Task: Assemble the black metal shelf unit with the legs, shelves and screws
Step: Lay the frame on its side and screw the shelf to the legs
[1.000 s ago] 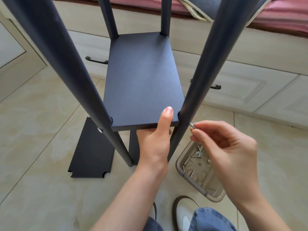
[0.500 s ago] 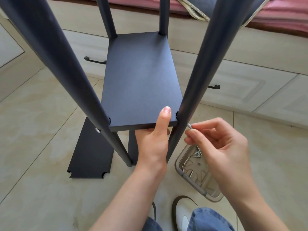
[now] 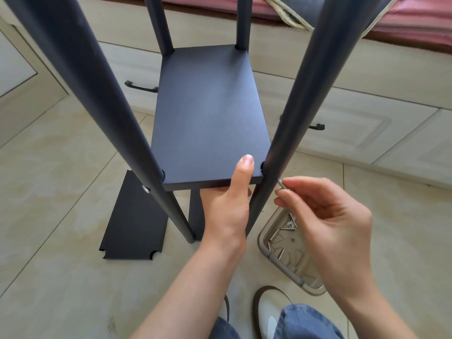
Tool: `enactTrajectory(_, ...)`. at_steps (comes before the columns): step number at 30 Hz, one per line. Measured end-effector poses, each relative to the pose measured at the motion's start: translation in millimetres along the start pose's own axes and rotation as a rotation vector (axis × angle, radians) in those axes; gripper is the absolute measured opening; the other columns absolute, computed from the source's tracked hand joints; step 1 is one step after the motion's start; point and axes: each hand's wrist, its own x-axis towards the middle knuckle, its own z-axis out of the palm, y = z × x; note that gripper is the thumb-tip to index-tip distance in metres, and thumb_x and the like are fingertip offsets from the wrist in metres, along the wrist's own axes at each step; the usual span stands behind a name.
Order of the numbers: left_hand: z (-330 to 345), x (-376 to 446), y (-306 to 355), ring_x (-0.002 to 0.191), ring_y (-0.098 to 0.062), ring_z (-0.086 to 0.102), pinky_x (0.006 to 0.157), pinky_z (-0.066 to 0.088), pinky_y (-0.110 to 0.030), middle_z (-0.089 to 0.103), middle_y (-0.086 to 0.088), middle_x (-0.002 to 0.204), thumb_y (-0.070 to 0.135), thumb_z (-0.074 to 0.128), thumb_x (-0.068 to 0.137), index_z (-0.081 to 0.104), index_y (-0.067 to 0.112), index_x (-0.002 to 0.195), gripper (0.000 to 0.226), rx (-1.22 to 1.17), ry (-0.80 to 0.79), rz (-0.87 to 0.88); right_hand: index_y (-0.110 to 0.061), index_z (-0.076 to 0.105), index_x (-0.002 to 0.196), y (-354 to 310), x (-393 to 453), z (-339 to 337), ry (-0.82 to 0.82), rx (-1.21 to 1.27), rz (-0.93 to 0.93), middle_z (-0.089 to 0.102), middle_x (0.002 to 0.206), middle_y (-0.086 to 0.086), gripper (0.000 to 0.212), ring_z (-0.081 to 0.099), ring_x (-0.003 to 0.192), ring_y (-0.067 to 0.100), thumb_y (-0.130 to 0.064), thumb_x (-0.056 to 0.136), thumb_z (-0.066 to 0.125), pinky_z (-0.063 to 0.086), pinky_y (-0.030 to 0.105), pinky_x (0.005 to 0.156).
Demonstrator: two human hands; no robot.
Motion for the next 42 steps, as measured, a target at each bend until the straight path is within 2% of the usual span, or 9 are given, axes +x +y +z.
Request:
enactTrajectory(4, -1, 0, 0, 0.087, -0.005, 0.068, 0.074, 0.053, -0.021, 0.072, 0.013, 0.093, 0.024, 0.069, 0.092, 0.066, 0.024, 0.106, 0.014, 0.005, -0.003, 0.015, -0.011, 0.075, 0.087, -6, 3, 0, 0.004, 0.068, 0.089, 0.076, 0.078, 0.002, 0.012, 0.074, 0.069, 0.016, -0.004, 0.078, 0.075, 0.056, 0.018, 0.068)
enactTrajectory(7, -1, 1, -1, 0.1, -0.009, 0.07, 0.089, 0.057, -0.029, 0.073, 0.013, 0.1, 0.032, 0.077, 0.083, 0.064, 0.026, 0.112, 0.031, 0.027, 0.008, 0.054, -0.01, 0.077, 0.086, -7, 5, -1, -0.014, 0.114, 0.185, 0.076, 0.076, 0.007, 0.01, 0.073, 0.068, 0.019, -0.006, 0.077, 0.075, 0.057, 0.021, 0.067)
enactTrajectory(11, 0, 2, -2, 0.104, -0.012, 0.07, 0.098, 0.055, -0.037, 0.073, 0.012, 0.104, 0.036, 0.072, 0.077, 0.065, 0.027, 0.108, 0.033, 0.033, 0.03, 0.082, -0.009, 0.079, 0.083, -5, 9, -3, -0.066, 0.394, 0.431, 0.074, 0.077, 0.012, 0.014, 0.07, 0.066, 0.017, -0.015, 0.073, 0.071, 0.057, 0.021, 0.066)
enactTrajectory(18, -1, 2, -4, 0.098, -0.007, 0.069, 0.096, 0.054, -0.035, 0.073, 0.014, 0.1, 0.036, 0.077, 0.077, 0.065, 0.025, 0.112, 0.038, 0.022, 0.028, 0.069, -0.013, 0.075, 0.088, -1, 3, 0, -0.01, 0.055, 0.032, 0.075, 0.08, 0.003, 0.015, 0.074, 0.074, 0.017, 0.0, 0.08, 0.074, 0.056, 0.021, 0.073)
enactTrajectory(23, 1, 0, -2, 0.095, -0.005, 0.07, 0.095, 0.055, -0.034, 0.074, 0.016, 0.094, 0.035, 0.081, 0.079, 0.066, 0.029, 0.102, 0.028, 0.007, 0.035, 0.046, -0.013, 0.074, 0.095, 10, -1, -1, 0.013, -0.155, -0.215, 0.075, 0.088, -0.006, 0.013, 0.074, 0.082, 0.016, -0.007, 0.084, 0.075, 0.057, 0.031, 0.078)
enactTrajectory(27, 1, -1, -1, 0.086, -0.005, 0.069, 0.079, 0.055, -0.025, 0.073, 0.013, 0.09, 0.028, 0.078, 0.085, 0.068, 0.025, 0.1, 0.019, -0.019, 0.04, 0.002, -0.011, 0.073, 0.097, 13, -1, -2, 0.042, -0.259, -0.317, 0.074, 0.092, -0.006, 0.012, 0.073, 0.083, 0.01, -0.012, 0.086, 0.073, 0.058, 0.031, 0.077)
enactTrajectory(29, 1, 0, -1, 0.084, -0.008, 0.068, 0.074, 0.053, -0.023, 0.073, 0.011, 0.091, 0.028, 0.078, 0.085, 0.069, 0.023, 0.099, 0.017, -0.026, 0.049, -0.014, -0.011, 0.073, 0.096, 12, -2, 0, 0.046, -0.25, -0.296, 0.074, 0.091, -0.006, 0.01, 0.073, 0.081, 0.01, -0.01, 0.085, 0.075, 0.058, 0.03, 0.077)
enactTrajectory(35, 5, -3, 3, 0.076, -0.006, 0.068, 0.066, 0.052, -0.017, 0.072, 0.011, 0.084, 0.021, 0.068, 0.092, 0.069, 0.022, 0.095, 0.003, -0.048, 0.072, -0.03, -0.009, 0.074, 0.087, -1, 3, 4, 0.033, 0.182, 0.188, 0.076, 0.079, 0.007, 0.011, 0.074, 0.072, 0.02, -0.01, 0.076, 0.074, 0.057, 0.022, 0.07)
enactTrajectory(42, 8, -3, 3, 0.077, -0.007, 0.067, 0.072, 0.052, -0.023, 0.073, 0.012, 0.083, 0.025, 0.069, 0.091, 0.069, 0.019, 0.093, 0.006, -0.051, 0.136, -0.053, -0.012, 0.073, 0.083, -2, 2, 4, 0.03, 0.127, 0.099, 0.075, 0.079, 0.007, 0.011, 0.074, 0.071, 0.019, -0.003, 0.077, 0.075, 0.057, 0.02, 0.069)
